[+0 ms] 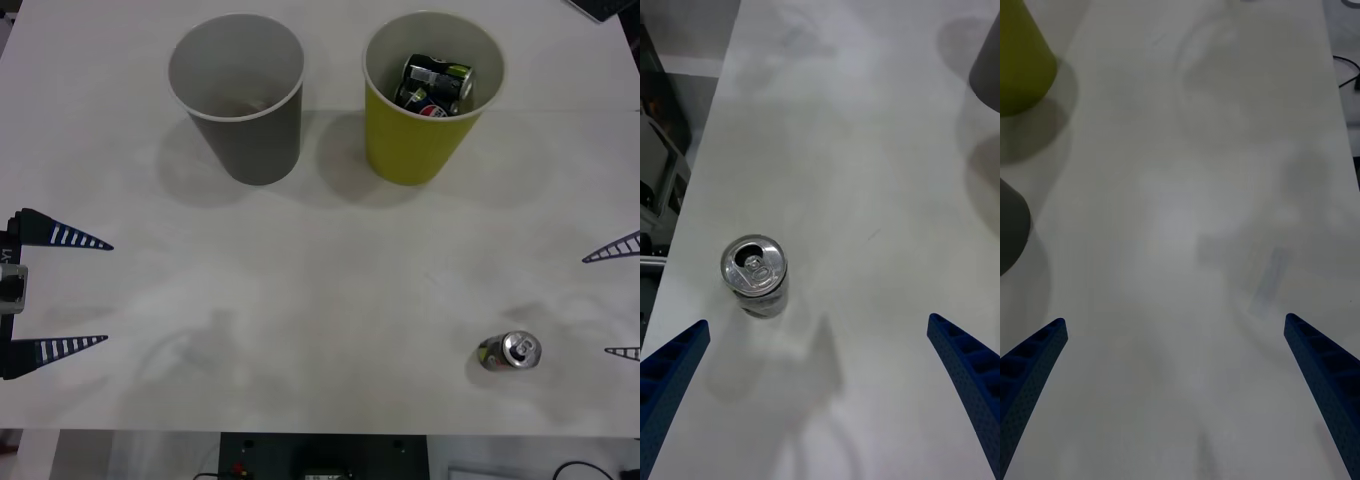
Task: Put the can into the green bin and the plastic bottle into the gray bin
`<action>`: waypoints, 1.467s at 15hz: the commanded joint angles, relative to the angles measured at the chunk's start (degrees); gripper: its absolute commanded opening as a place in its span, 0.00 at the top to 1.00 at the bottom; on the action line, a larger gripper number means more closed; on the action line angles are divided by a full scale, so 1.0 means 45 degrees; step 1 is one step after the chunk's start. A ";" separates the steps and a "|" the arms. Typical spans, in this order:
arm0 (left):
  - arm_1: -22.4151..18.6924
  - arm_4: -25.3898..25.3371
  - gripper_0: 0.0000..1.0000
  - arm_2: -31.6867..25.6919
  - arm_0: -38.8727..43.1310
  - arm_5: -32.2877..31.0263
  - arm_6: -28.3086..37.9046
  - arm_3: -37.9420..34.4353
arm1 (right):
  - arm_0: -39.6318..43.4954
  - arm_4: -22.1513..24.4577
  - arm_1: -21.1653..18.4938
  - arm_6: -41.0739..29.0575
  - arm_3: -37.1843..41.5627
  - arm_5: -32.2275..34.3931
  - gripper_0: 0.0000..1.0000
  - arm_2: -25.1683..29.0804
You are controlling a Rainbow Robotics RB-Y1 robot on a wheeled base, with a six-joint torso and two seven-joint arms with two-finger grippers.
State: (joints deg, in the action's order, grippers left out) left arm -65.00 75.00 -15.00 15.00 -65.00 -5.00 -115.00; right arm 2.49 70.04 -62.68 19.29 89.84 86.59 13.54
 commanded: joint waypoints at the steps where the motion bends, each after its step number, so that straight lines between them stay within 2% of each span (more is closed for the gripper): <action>1: 0.0000 0.0000 0.00 0.0000 0.0000 0.0000 0.0000 0.0000 | -0.0279 -0.0564 0.0022 0.1572 -0.1508 -0.0121 0.00 -0.0958; 6: 0.0000 0.0000 0.00 0.0000 0.0000 0.0000 0.0000 0.0000 | -0.1041 -0.2361 0.0042 0.4150 -0.4398 -0.0336 0.00 -0.3107; 9: 0.0000 0.0000 0.00 0.0000 0.0000 0.0000 0.0000 0.0000 | -0.1470 -0.3670 0.0179 0.5244 -0.5824 -0.0473 0.00 -0.4357; 12: 0.0000 0.0000 0.00 0.0000 0.0000 0.0000 0.0000 0.0000 | -0.1998 -0.4549 0.0569 0.6103 -0.7133 -0.0375 0.00 -0.5392; 22: 0.0000 0.0000 0.00 0.0000 0.0000 0.0000 0.0000 0.0000 | -0.2369 -0.4998 0.2249 0.6826 -0.9379 0.0425 0.00 -0.5568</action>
State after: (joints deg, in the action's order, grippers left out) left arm -65.00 75.00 -15.00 15.00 -65.00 -5.00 -115.00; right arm -8.18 47.88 -53.79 49.65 48.63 88.48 -11.52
